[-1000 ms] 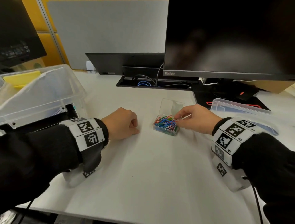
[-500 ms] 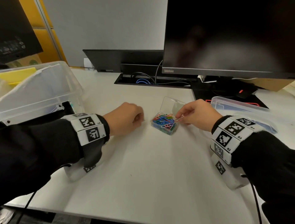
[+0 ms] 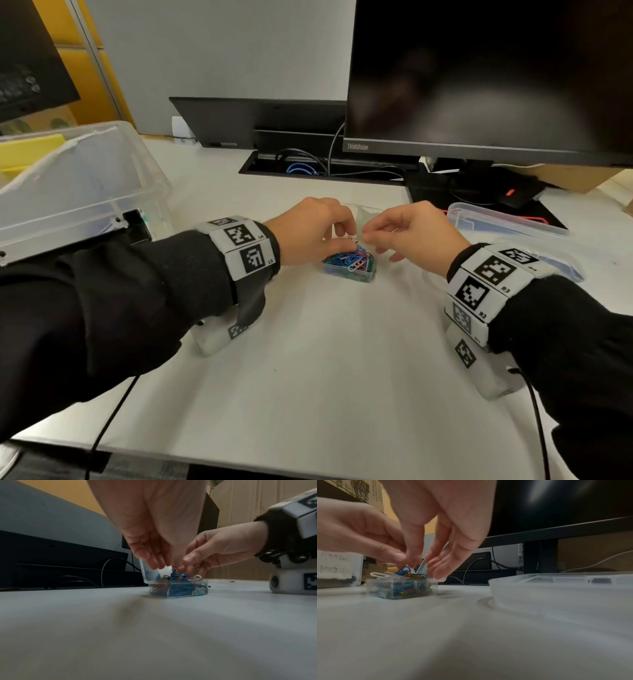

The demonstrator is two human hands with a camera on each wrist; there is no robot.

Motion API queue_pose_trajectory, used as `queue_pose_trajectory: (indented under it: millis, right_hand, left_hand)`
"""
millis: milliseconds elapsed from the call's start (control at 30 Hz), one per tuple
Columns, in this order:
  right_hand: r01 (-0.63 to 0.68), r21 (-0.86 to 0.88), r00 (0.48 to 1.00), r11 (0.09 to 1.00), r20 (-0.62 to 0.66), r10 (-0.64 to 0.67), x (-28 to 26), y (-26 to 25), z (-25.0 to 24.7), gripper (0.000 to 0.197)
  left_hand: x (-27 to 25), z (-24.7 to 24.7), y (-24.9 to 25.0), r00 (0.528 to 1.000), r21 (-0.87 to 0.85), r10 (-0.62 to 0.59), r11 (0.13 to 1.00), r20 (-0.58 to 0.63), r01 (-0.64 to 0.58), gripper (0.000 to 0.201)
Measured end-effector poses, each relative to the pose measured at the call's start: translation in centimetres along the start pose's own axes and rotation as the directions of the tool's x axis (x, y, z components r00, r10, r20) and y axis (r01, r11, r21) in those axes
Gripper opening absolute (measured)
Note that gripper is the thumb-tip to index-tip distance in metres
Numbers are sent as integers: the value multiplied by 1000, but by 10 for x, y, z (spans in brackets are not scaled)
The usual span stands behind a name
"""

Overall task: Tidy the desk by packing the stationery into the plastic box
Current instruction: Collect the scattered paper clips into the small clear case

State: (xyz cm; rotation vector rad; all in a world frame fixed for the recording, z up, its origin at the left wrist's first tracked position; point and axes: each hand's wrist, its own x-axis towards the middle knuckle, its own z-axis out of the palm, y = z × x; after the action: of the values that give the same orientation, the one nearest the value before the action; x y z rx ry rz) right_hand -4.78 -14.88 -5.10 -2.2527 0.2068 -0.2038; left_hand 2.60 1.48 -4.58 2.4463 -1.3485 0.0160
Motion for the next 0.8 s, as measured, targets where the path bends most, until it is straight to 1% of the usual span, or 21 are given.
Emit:
queue_pose_trajectory:
  millis: [67, 133, 200, 233, 300, 333, 400, 533, 567, 600, 633, 700, 733, 767, 800]
  right_hand:
    - [-21, -5, 994, 1000, -106, 20, 1, 0, -2, 6]
    - [-61, -44, 984, 997, -168, 53, 3, 1, -2, 5]
    - [-129, -80, 981, 988, -159, 115, 5, 2, 0, 20]
    - [-173, -71, 977, 982, -141, 162, 6, 2, 1, 28]
    - [-246, -42, 967, 968, -71, 243, 6, 0, 3, 38]
    - [-257, -31, 966, 966, -27, 256, 6, 0, 3, 40]
    - [-231, -24, 972, 973, 37, 232, 6, 0, 4, 38]
    - [-150, -135, 987, 979, 31, 155, 5, 1, 4, 18]
    - [-141, -143, 988, 980, 38, 147, 5, 1, 3, 18]
    - [-135, -138, 989, 981, 42, 142, 5, 2, 3, 21]
    - [-134, -129, 989, 983, 41, 140, 5, 2, 2, 23]
    - [-113, -117, 993, 987, 25, 117, 4, 2, 1, 19]
    - [-94, -112, 995, 989, 11, 96, 4, 1, 0, 17]
    - [-71, -103, 997, 992, 2, 72, 3, 1, 0, 18]
    - [-48, -88, 999, 995, -1, 48, 2, 0, 1, 19]
  left_hand:
    - [-6, -1, -1, 999, -32, 10, 999, 45, -8, 31]
    - [-10, -1, 0, 997, -48, 27, 999, 72, -24, 34]
    - [-9, 0, 2, 997, -53, 35, 998, 75, -31, 35]
    - [-8, 0, 2, 997, -54, 32, 998, 73, -28, 34]
    - [-7, 1, 0, 998, -55, 15, 998, 63, -11, 30]
    - [-6, 1, -1, 999, -61, 6, 998, 54, -3, 27]
    - [-4, 2, -3, 999, -76, 2, 997, 36, 0, 19]
    - [1, 3, -1, 999, -67, 15, 998, 49, -12, 14]
    - [2, 3, -1, 999, -60, 7, 998, 39, -4, 15]
    - [3, 3, -1, 1000, -60, -12, 998, 0, 12, 15]
    - [3, 2, -2, 996, -71, -44, 997, -74, 39, 15]
    - [3, 1, -4, 964, -120, -125, 988, -235, 99, 16]
    - [3, 0, -4, 950, -137, -162, 982, -268, 129, 18]
    - [3, 0, -3, 949, -140, -188, 978, -255, 156, 21]
    - [3, 0, -3, 956, -134, -200, 976, -216, 174, 25]
